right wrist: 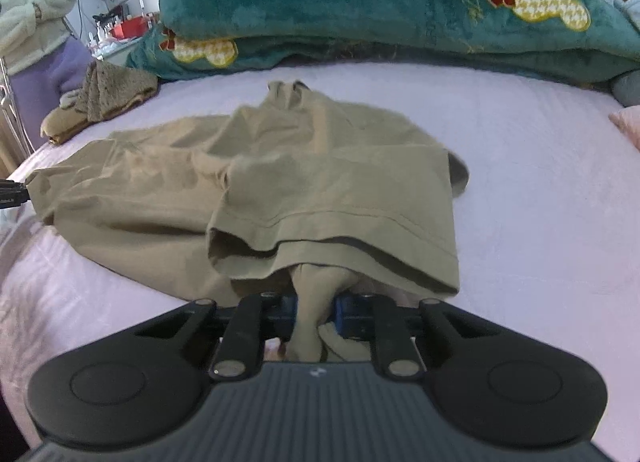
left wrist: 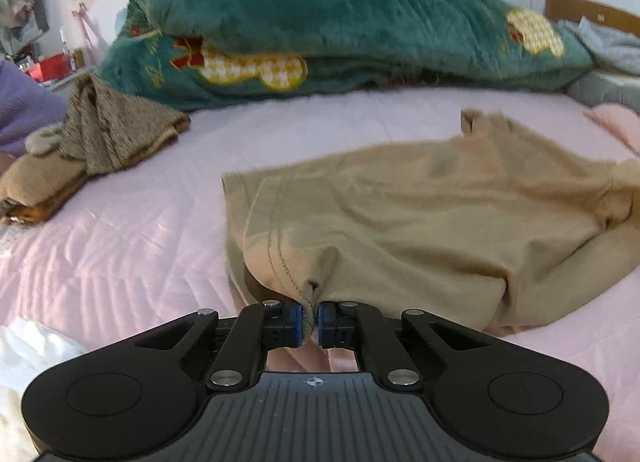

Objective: Fold clothes

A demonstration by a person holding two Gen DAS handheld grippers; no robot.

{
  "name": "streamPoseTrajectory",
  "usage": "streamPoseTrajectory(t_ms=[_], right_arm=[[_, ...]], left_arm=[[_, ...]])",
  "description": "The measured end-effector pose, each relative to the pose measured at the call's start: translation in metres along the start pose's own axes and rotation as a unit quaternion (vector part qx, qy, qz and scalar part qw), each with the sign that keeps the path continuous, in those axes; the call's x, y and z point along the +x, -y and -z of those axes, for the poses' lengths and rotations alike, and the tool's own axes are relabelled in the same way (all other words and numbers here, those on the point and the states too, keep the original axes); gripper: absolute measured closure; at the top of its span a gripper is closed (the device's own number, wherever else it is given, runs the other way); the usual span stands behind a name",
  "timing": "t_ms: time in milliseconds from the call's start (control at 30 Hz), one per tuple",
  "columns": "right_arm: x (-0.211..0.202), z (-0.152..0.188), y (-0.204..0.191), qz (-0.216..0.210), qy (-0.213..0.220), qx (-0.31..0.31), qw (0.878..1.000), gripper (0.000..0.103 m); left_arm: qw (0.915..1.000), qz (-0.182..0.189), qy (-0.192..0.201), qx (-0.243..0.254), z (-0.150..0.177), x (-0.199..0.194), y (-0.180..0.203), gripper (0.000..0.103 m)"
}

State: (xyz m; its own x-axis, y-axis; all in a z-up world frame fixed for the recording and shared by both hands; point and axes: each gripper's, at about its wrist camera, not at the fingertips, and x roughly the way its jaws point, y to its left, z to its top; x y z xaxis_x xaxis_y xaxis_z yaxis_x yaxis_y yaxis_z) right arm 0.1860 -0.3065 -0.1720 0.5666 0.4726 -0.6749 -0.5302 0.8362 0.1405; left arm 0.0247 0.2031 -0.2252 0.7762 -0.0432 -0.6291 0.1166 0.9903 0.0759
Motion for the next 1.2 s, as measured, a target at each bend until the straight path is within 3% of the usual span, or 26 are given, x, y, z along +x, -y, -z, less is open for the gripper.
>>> streamPoseTrajectory(t_ms=[167,433,633,767,933,1200], right_arm=[[-0.040,-0.003,-0.012,0.006,0.005,-0.007,1.000,0.087],[-0.108,0.025,-0.036,-0.002,0.006,-0.003,1.000,0.087],[-0.129,0.035,-0.046,-0.008,0.006,0.001,1.000,0.087],[-0.120,0.016,-0.042,-0.010,0.001,-0.005,1.000,0.087],[-0.083,-0.021,-0.034,-0.009,-0.021,-0.020,1.000,0.087],[0.013,-0.077,-0.010,-0.017,-0.065,-0.025,0.997,0.087]], left_arm=[[0.9996,0.000,0.024,-0.011,0.002,-0.048,-0.008,0.097],[0.9994,0.001,0.016,-0.031,0.050,-0.132,-0.022,0.096],[0.9993,0.000,0.018,-0.033,0.064,-0.161,-0.023,0.096],[0.9990,0.001,0.012,-0.043,0.041,-0.144,-0.028,0.096],[0.9983,-0.004,-0.023,-0.053,0.004,-0.091,-0.037,0.096],[0.9936,-0.022,-0.090,-0.064,-0.034,0.004,-0.051,0.094]])
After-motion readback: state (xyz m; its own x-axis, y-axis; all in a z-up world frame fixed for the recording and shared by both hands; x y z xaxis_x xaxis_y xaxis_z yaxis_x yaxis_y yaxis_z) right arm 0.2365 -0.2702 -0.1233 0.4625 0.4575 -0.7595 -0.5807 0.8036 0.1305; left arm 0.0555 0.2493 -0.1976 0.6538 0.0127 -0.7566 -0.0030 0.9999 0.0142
